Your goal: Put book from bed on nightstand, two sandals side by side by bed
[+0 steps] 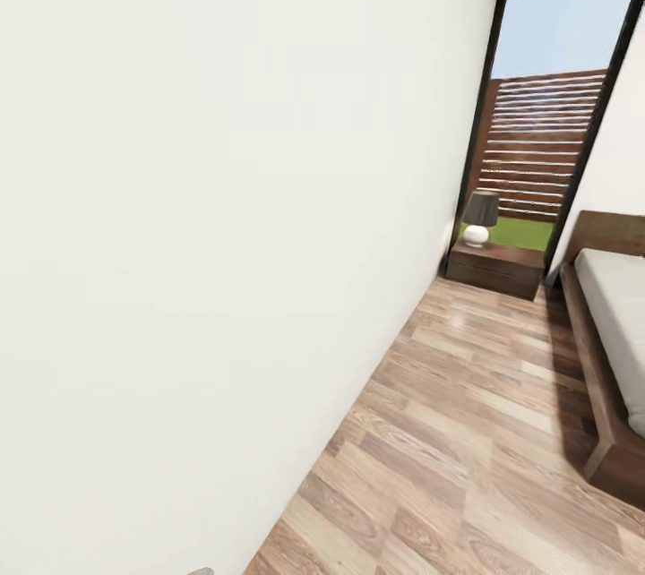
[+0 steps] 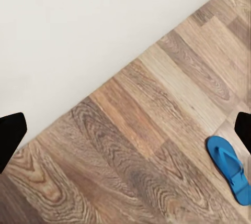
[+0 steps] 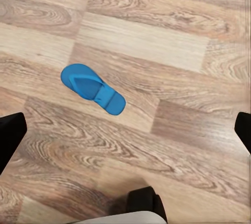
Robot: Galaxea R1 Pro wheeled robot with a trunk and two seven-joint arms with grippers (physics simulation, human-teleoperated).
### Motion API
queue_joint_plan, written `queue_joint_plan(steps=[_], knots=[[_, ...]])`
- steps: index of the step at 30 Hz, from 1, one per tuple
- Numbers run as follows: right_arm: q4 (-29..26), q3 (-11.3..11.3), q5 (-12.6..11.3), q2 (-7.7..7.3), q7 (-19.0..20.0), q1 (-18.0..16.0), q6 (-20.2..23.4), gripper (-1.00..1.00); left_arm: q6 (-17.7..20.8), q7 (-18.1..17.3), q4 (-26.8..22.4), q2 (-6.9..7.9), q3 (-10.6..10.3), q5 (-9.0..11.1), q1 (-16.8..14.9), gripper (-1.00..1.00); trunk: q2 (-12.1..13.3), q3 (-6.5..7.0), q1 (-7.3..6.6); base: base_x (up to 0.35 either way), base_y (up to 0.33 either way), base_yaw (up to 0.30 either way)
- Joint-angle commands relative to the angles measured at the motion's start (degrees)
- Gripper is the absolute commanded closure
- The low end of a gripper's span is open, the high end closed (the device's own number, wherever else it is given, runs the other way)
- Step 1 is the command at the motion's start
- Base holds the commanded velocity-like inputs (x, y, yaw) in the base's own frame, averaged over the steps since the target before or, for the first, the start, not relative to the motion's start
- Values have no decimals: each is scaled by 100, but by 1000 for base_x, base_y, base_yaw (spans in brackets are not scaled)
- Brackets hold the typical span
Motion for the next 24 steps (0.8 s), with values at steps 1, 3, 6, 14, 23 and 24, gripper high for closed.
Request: queue_joint_plan(steps=[1,3,6,14,23,24], knots=[[-2,27,-56,-5,7,1,-18,-100,-9,-45,5,0,8,60,-3,-100,-3,-5,0,0,0,-283],[-2,26,-56,-5,7,1,-18,-100,-9,-45,5,0,8,60,-3,-100,-3,-5,0,0,0,-283],[-2,27,-57,-5,-1,1,-18,-100,-9,-45,5,0,7,60,-3,-100,-3,-5,0,0,0,-283],[6,28,-56,-5,-9,1,-18,-100,-9,-45,5,0,9,60,-3,-100,-3,-5,0,0,0,-283],[-1,29,-56,-5,3,1,-18,-100,-9,-45,5,0,11,60,-3,-100,-3,-5,0,0,0,-283],[-2,29,-56,-5,4,1,-18,-100,-9,-45,5,0,11,60,-3,-100,-3,-5,0,0,0,-283]])
